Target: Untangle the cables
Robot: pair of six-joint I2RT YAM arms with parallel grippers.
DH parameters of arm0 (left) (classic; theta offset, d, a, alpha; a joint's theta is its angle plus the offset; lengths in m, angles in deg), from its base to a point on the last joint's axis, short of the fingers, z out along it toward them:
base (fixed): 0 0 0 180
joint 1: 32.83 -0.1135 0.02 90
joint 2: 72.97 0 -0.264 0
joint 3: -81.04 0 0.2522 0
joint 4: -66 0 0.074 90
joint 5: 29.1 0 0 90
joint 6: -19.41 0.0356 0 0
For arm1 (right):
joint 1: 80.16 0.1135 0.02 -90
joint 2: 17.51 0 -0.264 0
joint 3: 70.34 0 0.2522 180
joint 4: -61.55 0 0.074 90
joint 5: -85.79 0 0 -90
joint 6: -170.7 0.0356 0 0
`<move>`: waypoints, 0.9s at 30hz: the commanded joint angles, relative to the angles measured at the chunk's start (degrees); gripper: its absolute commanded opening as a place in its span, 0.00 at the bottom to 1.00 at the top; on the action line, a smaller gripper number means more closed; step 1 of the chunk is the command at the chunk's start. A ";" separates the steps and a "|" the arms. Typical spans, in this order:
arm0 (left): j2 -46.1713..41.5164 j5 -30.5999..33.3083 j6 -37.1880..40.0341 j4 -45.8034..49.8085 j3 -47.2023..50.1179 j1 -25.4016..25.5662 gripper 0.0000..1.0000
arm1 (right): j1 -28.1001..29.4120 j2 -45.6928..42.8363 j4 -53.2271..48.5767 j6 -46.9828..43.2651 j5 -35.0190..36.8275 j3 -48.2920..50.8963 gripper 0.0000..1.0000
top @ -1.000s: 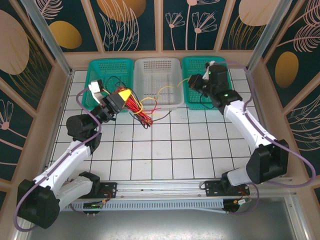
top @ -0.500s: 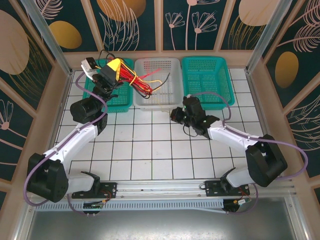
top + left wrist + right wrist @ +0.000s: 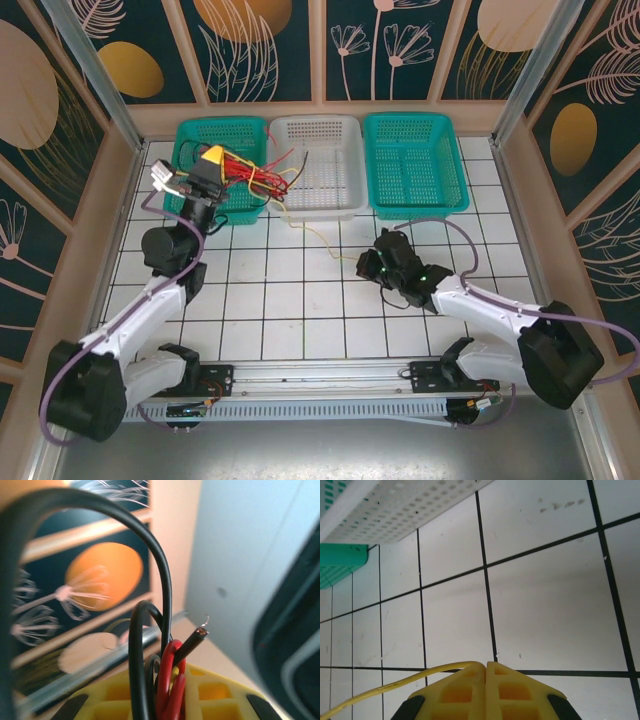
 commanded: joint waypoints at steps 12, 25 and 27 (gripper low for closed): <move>-25.65 18.61 10.59 37.50 23.16 0.09 0.00 | 11.15 -20.57 -20.22 -10.38 18.30 -20.11 0.00; -18.95 19.68 9.83 46.81 23.59 3.67 0.00 | -9.94 -16.29 -25.54 -18.49 11.37 -41.80 0.00; -17.28 20.01 9.13 44.79 24.10 6.11 0.00 | -9.94 -15.19 -24.82 -18.58 11.19 -42.11 0.00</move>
